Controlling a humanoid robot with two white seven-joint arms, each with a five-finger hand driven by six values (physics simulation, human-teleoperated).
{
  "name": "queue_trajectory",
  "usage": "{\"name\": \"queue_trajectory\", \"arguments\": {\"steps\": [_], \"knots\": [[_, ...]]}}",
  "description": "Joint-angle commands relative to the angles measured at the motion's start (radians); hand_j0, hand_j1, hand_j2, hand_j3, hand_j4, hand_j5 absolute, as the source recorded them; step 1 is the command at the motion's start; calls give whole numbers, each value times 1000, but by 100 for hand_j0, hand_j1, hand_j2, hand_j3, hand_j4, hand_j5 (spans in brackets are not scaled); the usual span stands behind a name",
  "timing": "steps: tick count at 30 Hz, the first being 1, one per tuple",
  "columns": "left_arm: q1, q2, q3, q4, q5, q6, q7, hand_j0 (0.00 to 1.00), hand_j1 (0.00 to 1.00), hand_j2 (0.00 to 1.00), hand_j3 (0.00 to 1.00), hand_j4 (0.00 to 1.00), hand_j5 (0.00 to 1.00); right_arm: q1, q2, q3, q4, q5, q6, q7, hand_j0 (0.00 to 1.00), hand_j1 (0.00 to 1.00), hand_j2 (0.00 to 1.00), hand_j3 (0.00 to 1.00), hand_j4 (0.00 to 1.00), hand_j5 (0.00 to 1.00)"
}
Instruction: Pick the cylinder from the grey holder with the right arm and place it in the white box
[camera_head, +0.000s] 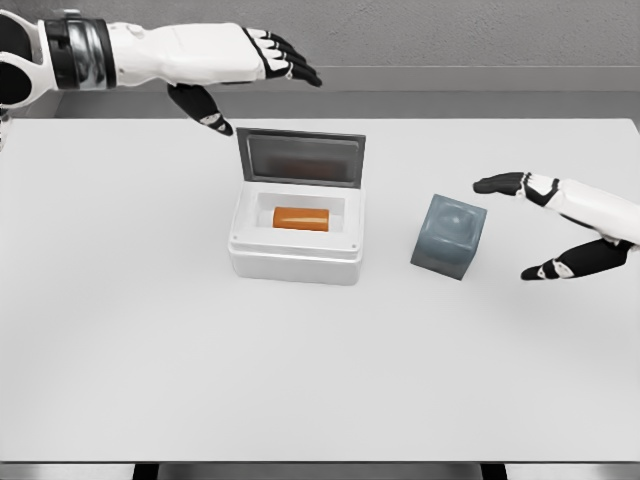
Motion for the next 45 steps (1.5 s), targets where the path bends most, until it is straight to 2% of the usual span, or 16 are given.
{"name": "queue_trajectory", "arguments": {"steps": [1,3,7,9,11,12,15,20,22,32,41,42,44,45], "knots": [[0,-28,-7,82,-38,3,1,100,100,100,100,100,100,5,67,-46,10,-13,3,-1,100,100,100,100,100,100],[-11,-50,-7,105,-66,3,1,100,100,100,100,100,100,29,111,-54,4,-15,3,-1,100,100,100,100,100,100],[-21,-77,-29,144,-135,3,1,100,100,100,100,100,100,46,113,-72,12,-13,3,-1,100,100,100,100,100,100],[-29,-93,-29,175,-196,3,1,100,100,100,100,100,100,51,116,-72,13,-15,3,-1,100,100,100,100,100,100],[-40,-102,-42,194,-204,3,1,100,100,100,100,100,100,54,119,-85,30,-15,3,-1,100,100,100,100,100,100],[-49,-103,-47,210,-239,3,1,100,100,100,100,100,100,57,119,-86,32,-15,3,-1,100,100,100,100,100,100],[-46,-133,-56,226,-273,3,1,100,100,100,100,100,100,58,125,-86,32,-13,3,-1,100,100,100,100,100,100],[-48,-162,-93,221,-276,3,1,100,100,100,100,100,100,58,127,-86,32,-15,3,-1,100,100,100,100,100,100],[-49,-172,-107,223,-306,3,1,100,100,100,100,100,100,58,127,-86,32,-15,3,-1,100,100,100,100,100,100],[-46,-166,-122,223,-382,3,1,100,100,100,100,100,100,64,127,-86,30,-16,3,-1,100,100,100,100,100,100],[-49,-162,-124,223,-400,3,1,100,100,100,100,100,100,64,127,-86,29,-16,3,-1,100,100,100,100,100,100],[-55,-162,-119,243,-398,3,1,100,100,100,100,100,100,64,127,-86,29,-16,3,-1,100,100,100,100,100,100],[-78,-163,-113,338,-397,3,1,100,100,100,100,100,100,64,127,-86,29,-16,3,-1,100,100,100,100,100,100],[-78,-165,-114,347,-402,3,1,100,100,100,100,100,100,64,127,-86,29,-16,3,-1,100,100,100,100,100,100]]}}
